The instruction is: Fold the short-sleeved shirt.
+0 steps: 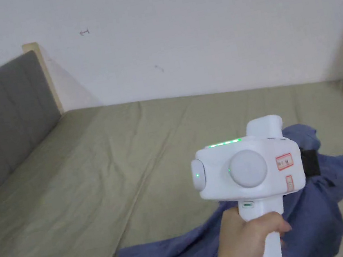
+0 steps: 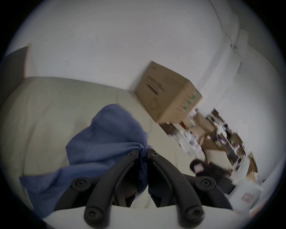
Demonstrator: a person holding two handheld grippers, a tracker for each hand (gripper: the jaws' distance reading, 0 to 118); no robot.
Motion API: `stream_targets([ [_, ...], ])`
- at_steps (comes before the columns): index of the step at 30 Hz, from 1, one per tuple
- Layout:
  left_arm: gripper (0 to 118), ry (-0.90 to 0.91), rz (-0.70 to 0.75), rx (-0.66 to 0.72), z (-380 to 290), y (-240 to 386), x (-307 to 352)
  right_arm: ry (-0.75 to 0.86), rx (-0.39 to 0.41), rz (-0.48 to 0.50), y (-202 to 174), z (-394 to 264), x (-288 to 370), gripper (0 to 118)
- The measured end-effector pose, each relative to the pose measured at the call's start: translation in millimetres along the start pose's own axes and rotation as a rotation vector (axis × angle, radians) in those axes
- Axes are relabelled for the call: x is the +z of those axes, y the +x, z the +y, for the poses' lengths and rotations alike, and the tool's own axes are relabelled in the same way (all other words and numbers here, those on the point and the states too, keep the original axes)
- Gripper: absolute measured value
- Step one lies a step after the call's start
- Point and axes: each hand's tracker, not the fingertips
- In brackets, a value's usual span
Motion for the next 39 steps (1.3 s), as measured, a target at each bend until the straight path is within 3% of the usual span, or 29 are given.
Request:
stream_targets([
  [3,9,-0.182,0.012,-0.026,-49,10,-59,-0.005,-0.044,-0.048,30,0,6,0],
  [7,11,-0.411,0.024,0.041,-122,-2,-117,-0.057,-0.048,-0.105,48,-15,7,0],
  [8,20,-0.47,0.021,0.01,-136,-4,-125,-0.073,-0.046,-0.115,53,-19,3,0],
  [9,44,-0.498,0.043,-0.003,-148,-4,-129,-0.089,-0.045,-0.122,57,-23,0,0],
  [10,93,-0.509,0.059,-0.016,-156,-7,-129,-0.105,-0.047,-0.122,59,-26,-2,0],
  [11,115,-0.528,0.076,-0.028,-161,-8,-130,-0.116,-0.05,-0.122,60,-29,-4,0],
  [12,118,-0.513,0.074,-0.022,-162,-9,-127,-0.127,-0.052,-0.121,61,-31,-8,0],
  [16,104,-0.454,0.068,-0.028,-137,-16,-98,-0.151,-0.042,-0.108,56,-33,-16,0],
  [17,89,-0.414,0.078,-0.03,-129,-20,-88,-0.155,-0.039,-0.1,54,-33,-17,0],
  [18,65,-0.378,0.083,-0.026,-118,-22,-80,-0.154,-0.037,-0.09,51,-34,-18,0],
  [19,23,-0.361,0.099,-0.027,-114,-28,-73,-0.156,-0.035,-0.082,48,-35,-18,0],
  [20,1,-0.351,0.129,-0.03,-113,-35,-67,-0.16,-0.034,-0.074,46,-36,-20,0],
  [26,0,-0.359,0.256,0.146,-132,-102,-31,-0.211,0.006,-0.029,28,-50,-32,0],
  [30,1,-0.256,0.358,0.145,-114,-146,23,-0.241,0.033,-0.012,18,-57,-44,0],
  [31,17,-0.253,0.388,0.132,-106,-158,34,-0.245,0.041,-0.005,15,-58,-46,0],
  [32,45,-0.26,0.455,0.121,-96,-173,45,-0.251,0.051,0.003,13,-59,-48,0],
  [34,112,-0.247,0.56,0.14,-78,-205,61,-0.264,0.071,0.008,8,-63,-55,0],
  [35,116,-0.199,0.611,0.164,-68,-224,69,-0.273,0.079,0.008,6,-65,-59,0],
  [39,108,-0.237,0.706,0.374,-49,-299,70,-0.314,0.091,0.011,-1,-76,-73,0],
])
